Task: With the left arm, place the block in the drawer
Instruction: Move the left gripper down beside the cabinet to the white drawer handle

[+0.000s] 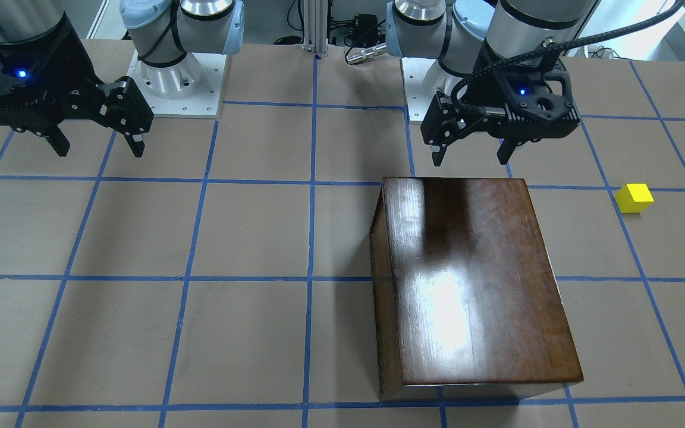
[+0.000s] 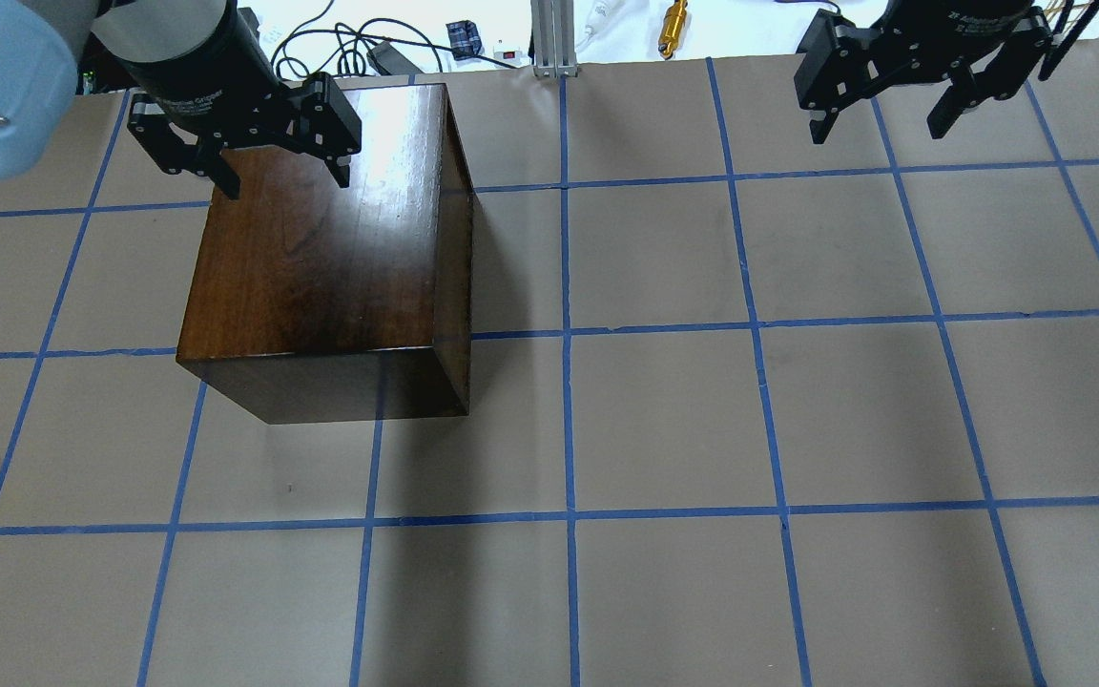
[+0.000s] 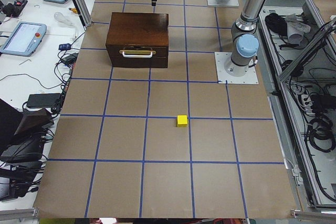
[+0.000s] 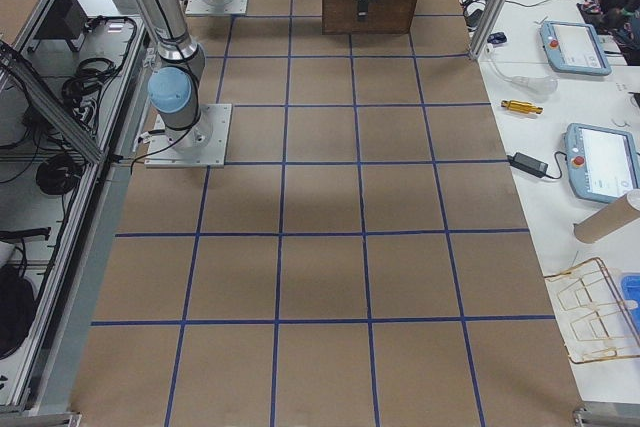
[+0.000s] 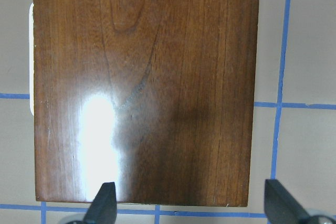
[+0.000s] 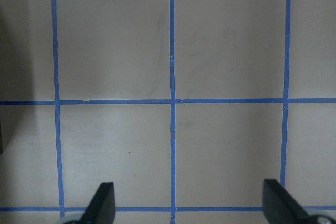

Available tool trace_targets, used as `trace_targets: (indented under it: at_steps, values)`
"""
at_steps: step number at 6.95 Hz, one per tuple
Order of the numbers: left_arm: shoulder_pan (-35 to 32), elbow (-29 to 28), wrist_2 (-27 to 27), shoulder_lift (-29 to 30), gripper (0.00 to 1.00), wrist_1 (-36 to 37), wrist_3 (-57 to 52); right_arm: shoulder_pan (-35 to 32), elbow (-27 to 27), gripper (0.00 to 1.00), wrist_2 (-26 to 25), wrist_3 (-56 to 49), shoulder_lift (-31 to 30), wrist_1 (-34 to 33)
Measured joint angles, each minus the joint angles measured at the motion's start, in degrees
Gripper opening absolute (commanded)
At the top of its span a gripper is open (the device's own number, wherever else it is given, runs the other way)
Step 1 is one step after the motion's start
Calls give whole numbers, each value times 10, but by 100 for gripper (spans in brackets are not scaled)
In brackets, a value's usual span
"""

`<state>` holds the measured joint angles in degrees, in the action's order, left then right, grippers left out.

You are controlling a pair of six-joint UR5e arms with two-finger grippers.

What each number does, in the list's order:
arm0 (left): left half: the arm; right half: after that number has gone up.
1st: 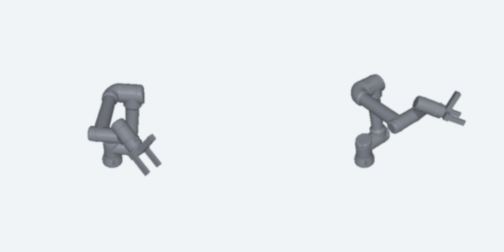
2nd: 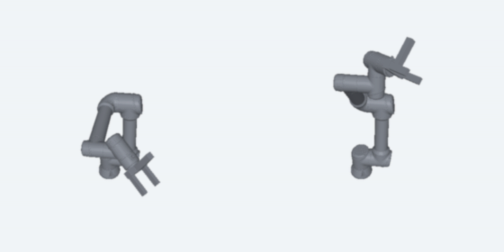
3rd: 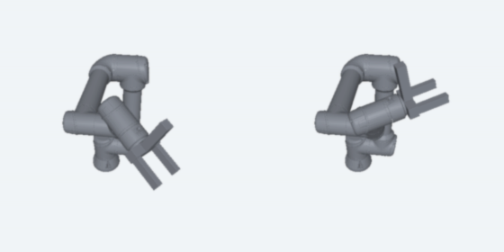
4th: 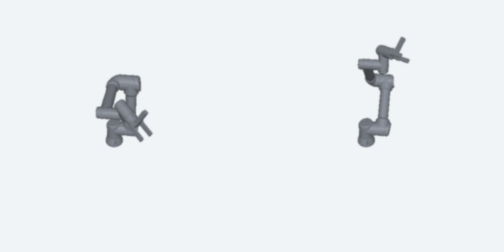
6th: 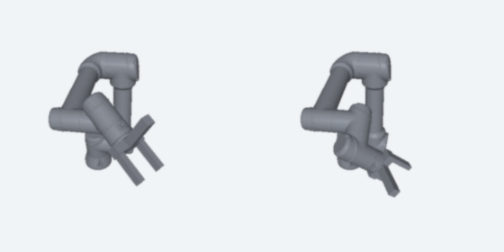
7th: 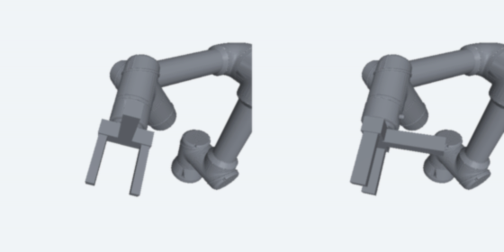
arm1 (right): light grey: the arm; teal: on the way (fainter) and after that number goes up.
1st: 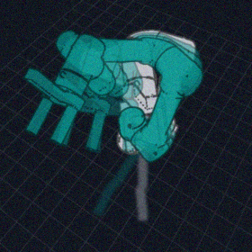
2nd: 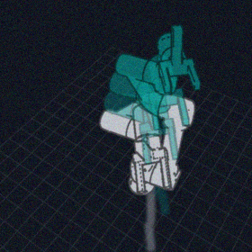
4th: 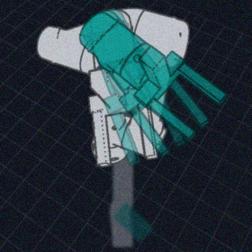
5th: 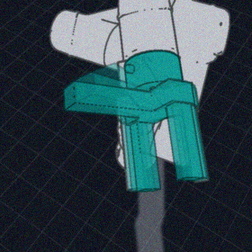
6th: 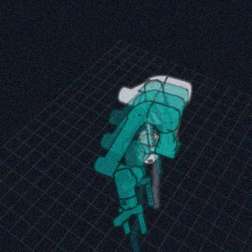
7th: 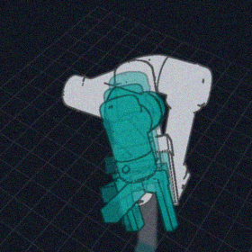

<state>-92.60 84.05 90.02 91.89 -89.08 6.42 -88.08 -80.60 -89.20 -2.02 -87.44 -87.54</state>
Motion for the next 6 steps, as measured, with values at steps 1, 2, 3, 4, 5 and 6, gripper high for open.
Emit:
trace_targets:
  at_steps: [1, 2, 3, 4, 5, 6]
  values:
    - [2, 3, 0, -3, 100, -2, 0, 0, 0, 100, 0, 0, 0, 0]
    - [5, 7, 0, -5, 100, -3, 0, 0, 0, 100, 0, 0, 0, 0]
    - [13, 9, -2, -2, 100, -1, -7, -1, 0, 100, 0, 0, 0, 0]
    - [32, 10, -4, 6, 100, 2, -33, -1, 0, 100, 0, 0, 1, 0]
    - [64, 10, -8, 16, 100, 5, -71, -1, 0, 100, 0, 0, 1, 0]
    - [108, 11, -29, 30, 100, 4, -103, -1, 0, 100, 0, 0, 1, 0]
